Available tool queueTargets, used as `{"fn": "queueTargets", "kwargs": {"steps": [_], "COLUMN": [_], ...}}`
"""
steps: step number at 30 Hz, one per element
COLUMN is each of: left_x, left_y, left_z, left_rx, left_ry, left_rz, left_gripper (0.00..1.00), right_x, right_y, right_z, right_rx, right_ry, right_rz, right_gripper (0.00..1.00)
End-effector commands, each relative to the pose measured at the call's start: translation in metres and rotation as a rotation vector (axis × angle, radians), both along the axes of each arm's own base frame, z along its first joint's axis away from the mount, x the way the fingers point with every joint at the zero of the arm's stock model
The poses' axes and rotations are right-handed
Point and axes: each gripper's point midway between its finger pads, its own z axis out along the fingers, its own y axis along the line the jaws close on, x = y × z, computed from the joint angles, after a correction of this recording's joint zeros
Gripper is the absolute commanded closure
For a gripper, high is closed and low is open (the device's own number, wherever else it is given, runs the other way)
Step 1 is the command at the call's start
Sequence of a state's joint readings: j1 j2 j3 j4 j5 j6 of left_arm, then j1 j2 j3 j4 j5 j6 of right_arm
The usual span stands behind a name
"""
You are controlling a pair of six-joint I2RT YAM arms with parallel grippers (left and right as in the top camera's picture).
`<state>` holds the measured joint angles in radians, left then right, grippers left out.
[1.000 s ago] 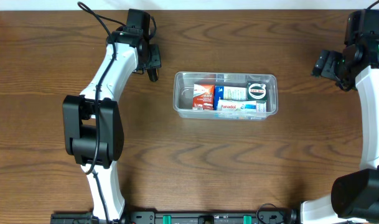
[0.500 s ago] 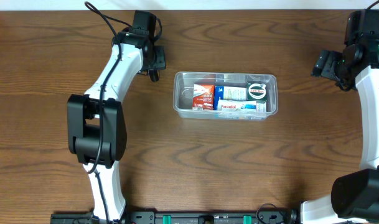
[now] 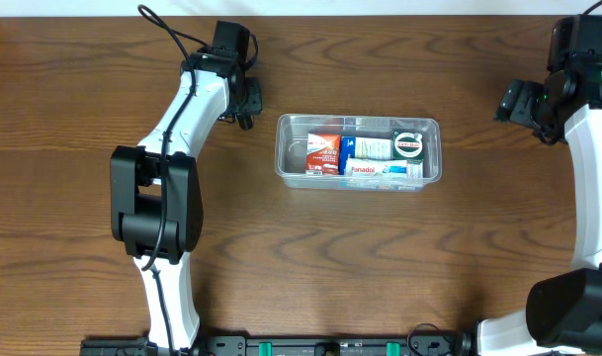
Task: Pack container
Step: 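Lower the left gripper and close on the white-capped bottle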
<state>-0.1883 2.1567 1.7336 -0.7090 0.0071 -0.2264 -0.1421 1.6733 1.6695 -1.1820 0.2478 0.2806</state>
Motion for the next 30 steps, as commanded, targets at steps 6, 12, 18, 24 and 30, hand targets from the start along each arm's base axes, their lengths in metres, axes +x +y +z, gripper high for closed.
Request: {"fn": "queueTargets", "kwargs": {"steps": [6,12,18,24,30], "left_x": [-0.004,-0.004,-0.004,-0.005,-0.008], "left_y": [0.01,0.01,0.01,0.01,0.01], "left_z": [-0.009,-0.009,-0.008,0.008,0.031], "left_rx": [0.054,0.054,0.054,0.05,0.044], "left_ry": [0.022,0.022,0.02,-0.002,-0.029], "left_rz": [0.001,0.001,0.001,0.002,0.003], "left_gripper": [0.68,0.76,0.79,0.85,0.85], "right_x": [-0.001,-0.001,-0.001,-0.001,-0.001], "right_y": [-0.005,-0.005,-0.005,-0.005,-0.005], "right_z": [0.001,0.001,0.001,0.001,0.001], "right_rx": [-0.015,-0.015,-0.015,-0.015,-0.015], "right_ry": [0.002,0.002,0.002,0.002,0.002], "right_rz": [-0.008,-0.008,-0.008,-0.008,-0.008], "right_gripper": [0.01,0.01,0.01,0.01,0.01]}}
